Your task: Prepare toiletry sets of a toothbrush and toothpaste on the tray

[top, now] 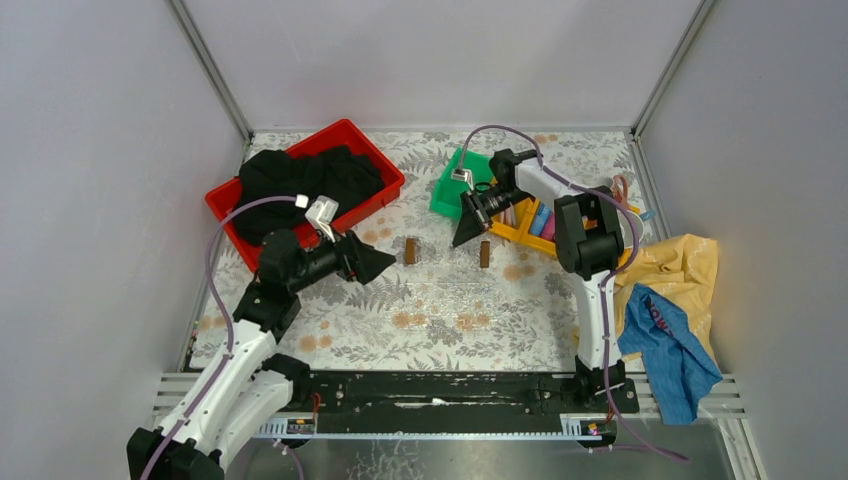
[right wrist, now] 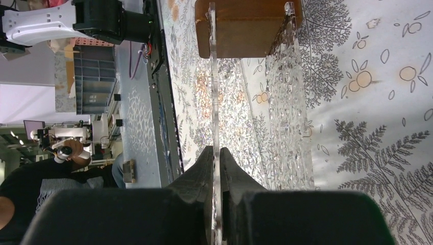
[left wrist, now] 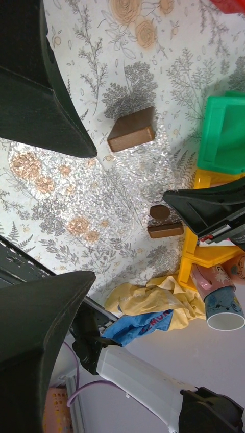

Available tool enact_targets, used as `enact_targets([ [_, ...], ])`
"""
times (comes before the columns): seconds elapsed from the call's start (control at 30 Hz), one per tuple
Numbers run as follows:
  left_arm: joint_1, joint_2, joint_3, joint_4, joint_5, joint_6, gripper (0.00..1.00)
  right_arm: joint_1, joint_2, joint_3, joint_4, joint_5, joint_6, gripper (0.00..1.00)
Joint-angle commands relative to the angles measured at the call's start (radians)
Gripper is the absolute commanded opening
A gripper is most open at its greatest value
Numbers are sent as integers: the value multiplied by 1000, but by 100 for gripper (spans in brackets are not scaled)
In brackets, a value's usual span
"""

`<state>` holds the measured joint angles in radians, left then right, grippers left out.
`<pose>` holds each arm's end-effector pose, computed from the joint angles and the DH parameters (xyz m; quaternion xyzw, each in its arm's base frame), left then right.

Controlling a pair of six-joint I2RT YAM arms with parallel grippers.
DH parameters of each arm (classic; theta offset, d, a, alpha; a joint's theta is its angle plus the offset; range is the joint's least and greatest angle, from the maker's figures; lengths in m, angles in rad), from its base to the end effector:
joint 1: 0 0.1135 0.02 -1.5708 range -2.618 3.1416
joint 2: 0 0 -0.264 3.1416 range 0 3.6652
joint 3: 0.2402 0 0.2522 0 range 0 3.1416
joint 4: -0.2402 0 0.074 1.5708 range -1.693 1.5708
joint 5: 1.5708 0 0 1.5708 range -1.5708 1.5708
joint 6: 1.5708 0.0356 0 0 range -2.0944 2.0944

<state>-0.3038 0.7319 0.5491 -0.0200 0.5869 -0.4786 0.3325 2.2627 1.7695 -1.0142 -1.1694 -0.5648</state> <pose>0.1629 -0.0717 0.2835 0.1173 0.7550 -0.4379 0.4737 0.4035 0.1740 0.1659 -0.3773 0.7434 0.5449 0.0902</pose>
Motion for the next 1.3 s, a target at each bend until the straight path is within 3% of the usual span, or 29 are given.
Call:
enact_targets([
  [0.0, 3, 12, -31, 100, 2, -63, 88, -7, 14, 59, -45, -12, -23, 11],
  [0.8, 3, 50, -33, 122, 25, -97, 88, -33, 62, 184, -100, 89, -61, 33],
  [1.03, 1, 53, -33, 121, 2, -107, 88, -35, -11, 216, -61, 201, -46, 48],
  [1.27, -4, 92, -31, 170, -98, -160, 87, -36, -146, 162, 47, 308, -7, 53],
])
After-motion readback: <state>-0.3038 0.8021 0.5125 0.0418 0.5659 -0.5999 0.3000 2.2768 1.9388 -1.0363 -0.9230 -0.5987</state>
